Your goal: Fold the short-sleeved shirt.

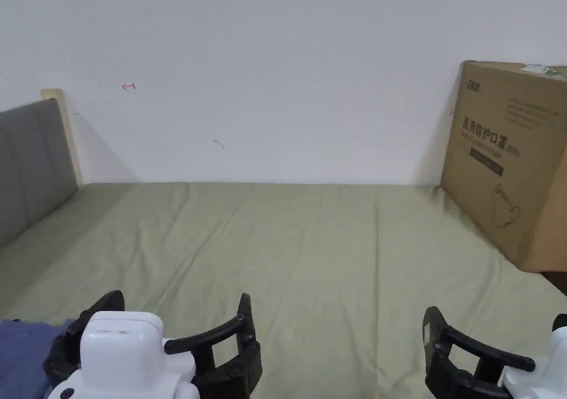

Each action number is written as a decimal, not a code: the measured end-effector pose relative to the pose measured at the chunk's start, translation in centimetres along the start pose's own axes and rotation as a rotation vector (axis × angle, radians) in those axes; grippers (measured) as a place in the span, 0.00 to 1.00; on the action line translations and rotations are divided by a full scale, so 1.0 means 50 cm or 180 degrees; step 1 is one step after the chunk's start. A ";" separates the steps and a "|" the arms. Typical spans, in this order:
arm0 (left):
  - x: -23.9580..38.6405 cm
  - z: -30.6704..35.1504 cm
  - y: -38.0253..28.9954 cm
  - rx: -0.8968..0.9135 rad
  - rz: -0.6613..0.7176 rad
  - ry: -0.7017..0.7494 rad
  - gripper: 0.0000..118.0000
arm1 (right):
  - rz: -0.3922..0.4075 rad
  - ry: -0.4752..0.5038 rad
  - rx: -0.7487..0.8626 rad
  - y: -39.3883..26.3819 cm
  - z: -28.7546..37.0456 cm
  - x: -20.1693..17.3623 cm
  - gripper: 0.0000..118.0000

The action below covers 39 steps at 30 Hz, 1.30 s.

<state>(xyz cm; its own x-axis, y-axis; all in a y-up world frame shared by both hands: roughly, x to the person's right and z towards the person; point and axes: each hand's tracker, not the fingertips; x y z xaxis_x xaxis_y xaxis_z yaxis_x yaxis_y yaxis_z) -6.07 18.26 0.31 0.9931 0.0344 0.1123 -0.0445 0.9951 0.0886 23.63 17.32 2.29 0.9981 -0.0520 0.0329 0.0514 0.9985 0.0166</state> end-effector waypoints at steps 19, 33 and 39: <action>0.007 -0.012 0.019 0.0033 -0.0322 0.0151 1.00 | 0.0038 0.0029 -0.0012 0.008 -0.018 -0.001 1.00; 0.118 -0.066 -0.071 0.0609 -0.4071 0.0391 1.00 | -0.4856 -0.0403 -0.0747 -0.170 -0.050 0.185 1.00; 0.041 -0.062 0.073 -0.0002 -0.0642 0.0351 1.00 | -0.2021 -0.0060 -0.0029 0.001 -0.056 0.112 1.00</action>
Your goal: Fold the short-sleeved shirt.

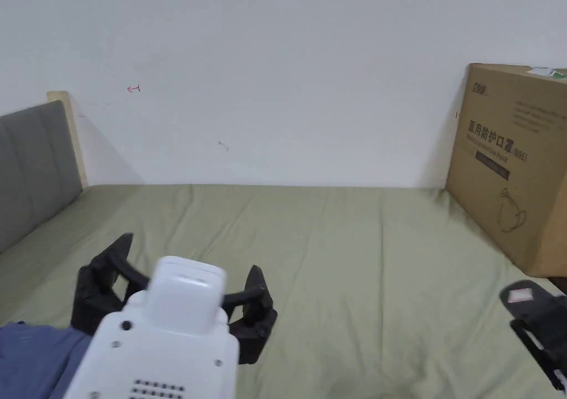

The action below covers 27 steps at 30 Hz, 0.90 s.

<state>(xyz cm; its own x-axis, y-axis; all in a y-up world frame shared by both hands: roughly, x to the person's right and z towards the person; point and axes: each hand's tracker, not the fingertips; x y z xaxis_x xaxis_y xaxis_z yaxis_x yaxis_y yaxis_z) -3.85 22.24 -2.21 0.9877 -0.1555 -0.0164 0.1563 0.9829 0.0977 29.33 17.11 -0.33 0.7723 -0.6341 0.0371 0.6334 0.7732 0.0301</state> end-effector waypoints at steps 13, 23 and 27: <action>-0.035 0.023 -0.089 0.0047 0.0266 0.0159 1.00 | 0.2273 -0.0096 0.0359 -0.085 0.031 -0.088 1.00; -0.028 0.031 -0.083 0.0026 0.0275 -0.0050 1.00 | 0.2125 0.0235 0.0267 -0.081 0.048 -0.082 1.00; -0.030 0.035 -0.081 0.0053 0.0378 -0.0021 1.00 | 0.2181 0.0059 0.0242 -0.082 0.049 -0.080 1.00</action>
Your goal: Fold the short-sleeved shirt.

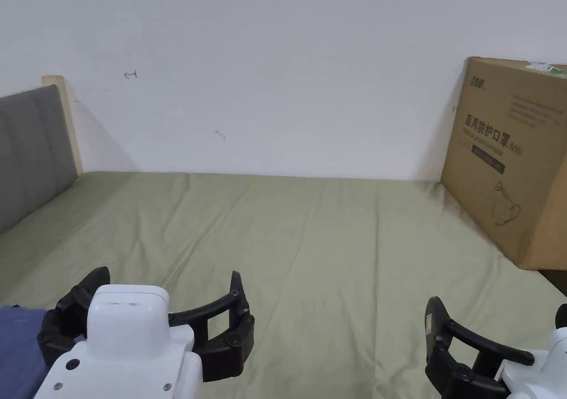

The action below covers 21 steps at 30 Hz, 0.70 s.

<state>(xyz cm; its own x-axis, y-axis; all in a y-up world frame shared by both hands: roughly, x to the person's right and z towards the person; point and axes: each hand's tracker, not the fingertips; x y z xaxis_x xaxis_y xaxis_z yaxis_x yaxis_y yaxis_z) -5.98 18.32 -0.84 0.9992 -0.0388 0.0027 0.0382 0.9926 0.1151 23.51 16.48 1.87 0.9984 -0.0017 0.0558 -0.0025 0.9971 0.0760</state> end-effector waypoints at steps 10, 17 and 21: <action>-0.006 -0.004 -0.002 -0.0083 0.0077 -0.0042 1.00 | -0.0042 0.0005 -0.0122 0.001 0.002 0.006 1.00; -0.003 -0.005 -0.003 -0.0144 0.0047 -0.0104 1.00 | -0.0044 0.0004 -0.0152 0.002 0.004 0.003 1.00; 0.000 -0.008 -0.003 -0.0205 0.0062 -0.0152 1.00 | -0.0052 -0.0024 -0.0168 0.003 0.003 0.004 1.00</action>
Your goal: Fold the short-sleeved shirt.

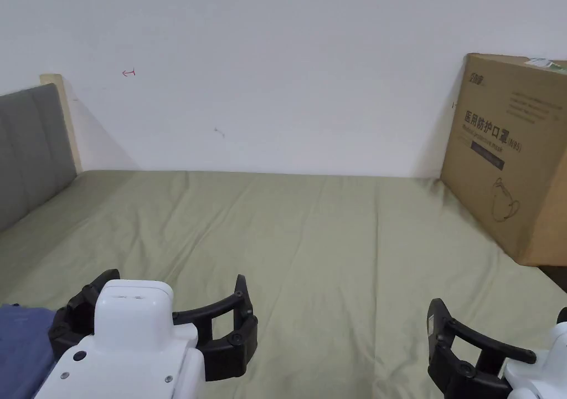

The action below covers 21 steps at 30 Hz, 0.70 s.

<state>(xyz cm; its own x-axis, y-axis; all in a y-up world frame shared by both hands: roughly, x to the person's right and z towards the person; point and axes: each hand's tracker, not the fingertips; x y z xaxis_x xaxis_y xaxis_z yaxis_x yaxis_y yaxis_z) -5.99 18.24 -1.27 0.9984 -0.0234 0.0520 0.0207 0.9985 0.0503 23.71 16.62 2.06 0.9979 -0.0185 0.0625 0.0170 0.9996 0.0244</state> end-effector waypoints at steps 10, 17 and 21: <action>0.007 -0.003 -0.001 -0.0018 -0.0011 -0.0035 1.00 | -0.0048 -0.0036 -0.0026 0.004 -0.005 0.006 1.00; 0.008 -0.006 0.003 -0.0064 -0.0088 -0.0082 0.19 | 0.0004 -0.0038 -0.0032 0.000 -0.004 0.003 0.85; 0.016 -0.020 0.007 -0.0134 -0.0293 -0.0059 0.00 | 0.0052 -0.0158 -0.0067 -0.005 -0.011 0.011 0.00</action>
<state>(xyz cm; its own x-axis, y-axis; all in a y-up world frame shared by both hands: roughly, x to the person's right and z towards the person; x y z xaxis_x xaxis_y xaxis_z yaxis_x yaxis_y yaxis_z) -5.15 18.62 -2.21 0.9910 -0.1156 0.0675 0.1149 0.9933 0.0138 24.27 16.36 1.56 0.9937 -0.0027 0.1120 0.0025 1.0000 0.0021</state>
